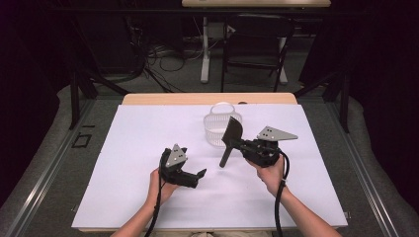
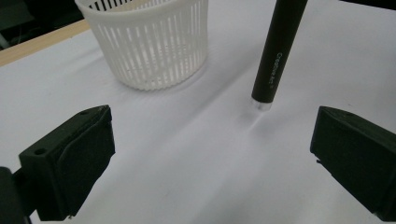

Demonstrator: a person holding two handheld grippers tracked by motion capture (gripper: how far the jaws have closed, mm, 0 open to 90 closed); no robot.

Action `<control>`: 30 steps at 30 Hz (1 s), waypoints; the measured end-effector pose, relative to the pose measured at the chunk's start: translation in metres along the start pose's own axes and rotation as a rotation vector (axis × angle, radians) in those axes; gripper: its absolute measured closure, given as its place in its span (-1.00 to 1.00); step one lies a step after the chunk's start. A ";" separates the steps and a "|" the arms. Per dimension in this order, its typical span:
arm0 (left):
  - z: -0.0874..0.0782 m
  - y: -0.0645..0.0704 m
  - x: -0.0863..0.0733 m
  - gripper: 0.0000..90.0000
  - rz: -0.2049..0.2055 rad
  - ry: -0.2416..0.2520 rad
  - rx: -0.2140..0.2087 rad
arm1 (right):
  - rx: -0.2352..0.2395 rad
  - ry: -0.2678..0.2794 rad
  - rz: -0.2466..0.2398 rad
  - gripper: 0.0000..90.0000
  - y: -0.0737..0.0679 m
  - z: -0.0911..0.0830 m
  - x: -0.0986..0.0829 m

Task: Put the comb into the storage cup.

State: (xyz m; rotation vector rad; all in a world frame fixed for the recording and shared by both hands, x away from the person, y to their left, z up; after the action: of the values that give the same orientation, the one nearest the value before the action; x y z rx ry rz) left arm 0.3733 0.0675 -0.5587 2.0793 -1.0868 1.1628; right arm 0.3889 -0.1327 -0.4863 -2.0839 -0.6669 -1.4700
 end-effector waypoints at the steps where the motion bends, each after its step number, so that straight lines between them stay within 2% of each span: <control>1: -0.002 -0.001 -0.001 -1.00 -0.003 -0.003 0.000 | -0.005 -0.001 -0.003 0.87 0.001 -0.001 0.000; 8: -0.012 -0.007 -0.008 -1.00 0.001 -0.009 0.021 | -0.045 0.003 -0.031 0.86 0.011 -0.009 0.002; 15: -0.020 -0.013 -0.014 -1.00 -0.022 -0.009 0.026 | -0.079 0.000 -0.054 0.86 0.018 -0.013 0.003; 30: -0.017 -0.015 -0.015 -1.00 -0.026 -0.023 0.024 | -0.120 0.005 -0.085 0.87 0.030 -0.019 0.007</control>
State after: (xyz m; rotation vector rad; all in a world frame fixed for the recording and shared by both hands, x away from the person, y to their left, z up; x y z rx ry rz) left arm 0.3733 0.0937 -0.5645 2.1239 -1.0576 1.1480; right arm 0.3970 -0.1667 -0.4775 -2.1646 -0.6885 -1.5975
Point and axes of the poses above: each handheld gripper's, and its own axes: z roughly forward along the jaws, x roughly out of its top, y roughly to its right, the point moved 7 cm from there along z, roughly forward along the jaws, and after that the axes turned 8 degrees about -x, right-handed, at the moved point
